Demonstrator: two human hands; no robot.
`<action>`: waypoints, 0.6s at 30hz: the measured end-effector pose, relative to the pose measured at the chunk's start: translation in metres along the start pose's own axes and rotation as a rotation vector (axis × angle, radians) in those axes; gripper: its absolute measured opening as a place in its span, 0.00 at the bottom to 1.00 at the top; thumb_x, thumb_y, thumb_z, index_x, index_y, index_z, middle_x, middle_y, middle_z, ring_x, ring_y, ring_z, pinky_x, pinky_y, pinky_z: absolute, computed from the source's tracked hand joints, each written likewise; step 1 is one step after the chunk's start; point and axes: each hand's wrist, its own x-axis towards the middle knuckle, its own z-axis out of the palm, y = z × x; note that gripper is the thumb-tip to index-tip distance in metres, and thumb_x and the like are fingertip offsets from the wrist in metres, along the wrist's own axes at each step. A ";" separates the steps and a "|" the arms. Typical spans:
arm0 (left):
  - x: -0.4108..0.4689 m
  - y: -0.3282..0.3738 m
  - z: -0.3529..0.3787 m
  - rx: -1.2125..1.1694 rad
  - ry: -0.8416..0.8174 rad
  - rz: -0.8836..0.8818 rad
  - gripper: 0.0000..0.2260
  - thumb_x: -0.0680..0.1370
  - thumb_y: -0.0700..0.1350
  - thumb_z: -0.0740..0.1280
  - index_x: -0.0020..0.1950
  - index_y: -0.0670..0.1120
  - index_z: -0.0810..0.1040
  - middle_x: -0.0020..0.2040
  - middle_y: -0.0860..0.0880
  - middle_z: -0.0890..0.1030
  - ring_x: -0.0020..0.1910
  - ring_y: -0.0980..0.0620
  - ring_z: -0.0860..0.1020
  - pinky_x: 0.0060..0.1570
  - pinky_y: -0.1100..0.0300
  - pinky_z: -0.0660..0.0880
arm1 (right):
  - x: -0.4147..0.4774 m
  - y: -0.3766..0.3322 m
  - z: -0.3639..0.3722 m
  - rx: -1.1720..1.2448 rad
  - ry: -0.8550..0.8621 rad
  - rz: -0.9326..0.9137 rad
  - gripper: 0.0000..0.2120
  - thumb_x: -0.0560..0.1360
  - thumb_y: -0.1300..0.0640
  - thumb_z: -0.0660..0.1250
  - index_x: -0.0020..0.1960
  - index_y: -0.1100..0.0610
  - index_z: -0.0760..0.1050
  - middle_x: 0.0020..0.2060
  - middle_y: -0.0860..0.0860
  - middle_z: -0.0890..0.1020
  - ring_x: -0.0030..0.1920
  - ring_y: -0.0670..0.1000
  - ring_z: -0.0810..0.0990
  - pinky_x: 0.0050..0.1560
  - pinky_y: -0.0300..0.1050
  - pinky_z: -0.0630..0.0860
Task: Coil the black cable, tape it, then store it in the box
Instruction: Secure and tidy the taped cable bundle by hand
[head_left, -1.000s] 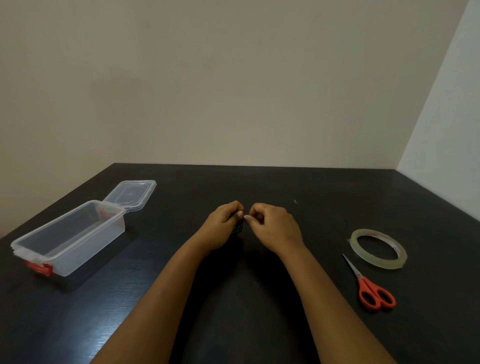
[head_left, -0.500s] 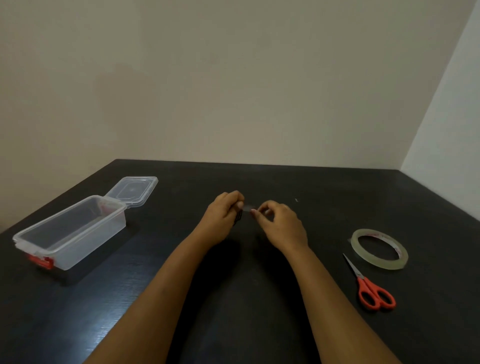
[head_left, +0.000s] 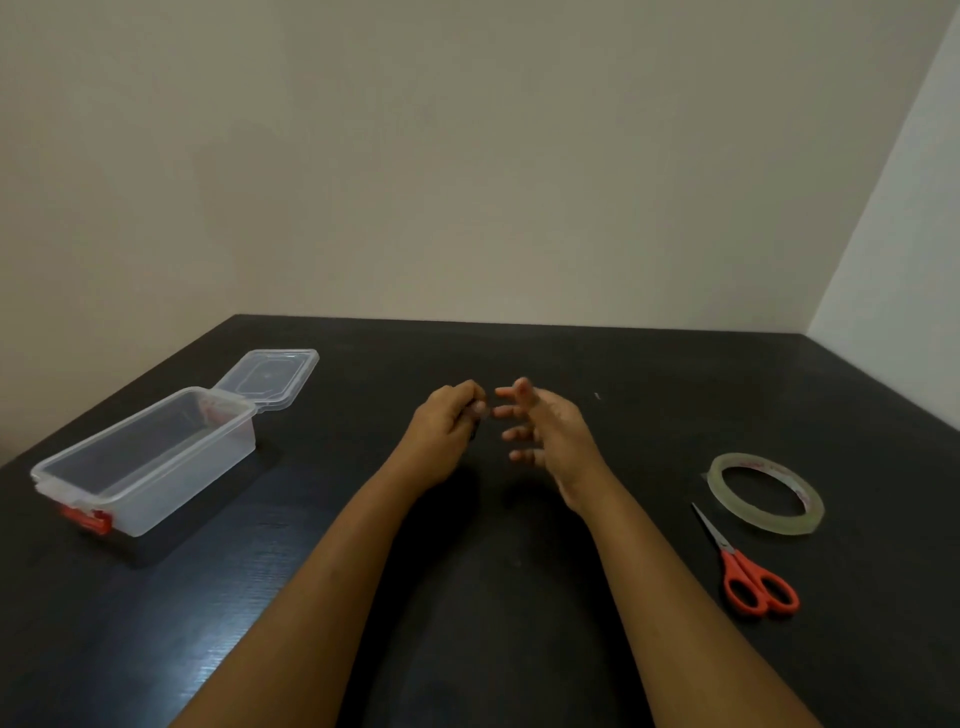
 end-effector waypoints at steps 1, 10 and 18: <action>0.001 -0.002 0.000 0.078 0.008 0.016 0.05 0.80 0.44 0.57 0.47 0.50 0.71 0.45 0.50 0.72 0.42 0.55 0.71 0.42 0.62 0.68 | 0.000 0.000 0.001 -0.028 -0.003 -0.024 0.22 0.69 0.39 0.66 0.57 0.51 0.78 0.51 0.51 0.82 0.43 0.48 0.79 0.39 0.42 0.77; -0.004 0.004 0.001 0.376 0.133 0.192 0.04 0.79 0.45 0.59 0.52 0.48 0.73 0.49 0.52 0.69 0.42 0.55 0.71 0.42 0.60 0.72 | 0.003 0.007 0.011 -0.050 0.035 -0.057 0.13 0.71 0.50 0.73 0.52 0.53 0.76 0.47 0.52 0.82 0.46 0.50 0.83 0.43 0.46 0.82; -0.002 -0.001 0.001 0.401 0.181 0.222 0.05 0.80 0.45 0.59 0.52 0.47 0.73 0.49 0.50 0.71 0.41 0.53 0.71 0.43 0.56 0.74 | 0.007 0.012 0.000 0.007 0.036 0.002 0.08 0.75 0.63 0.68 0.54 0.57 0.79 0.49 0.54 0.83 0.50 0.52 0.83 0.44 0.43 0.81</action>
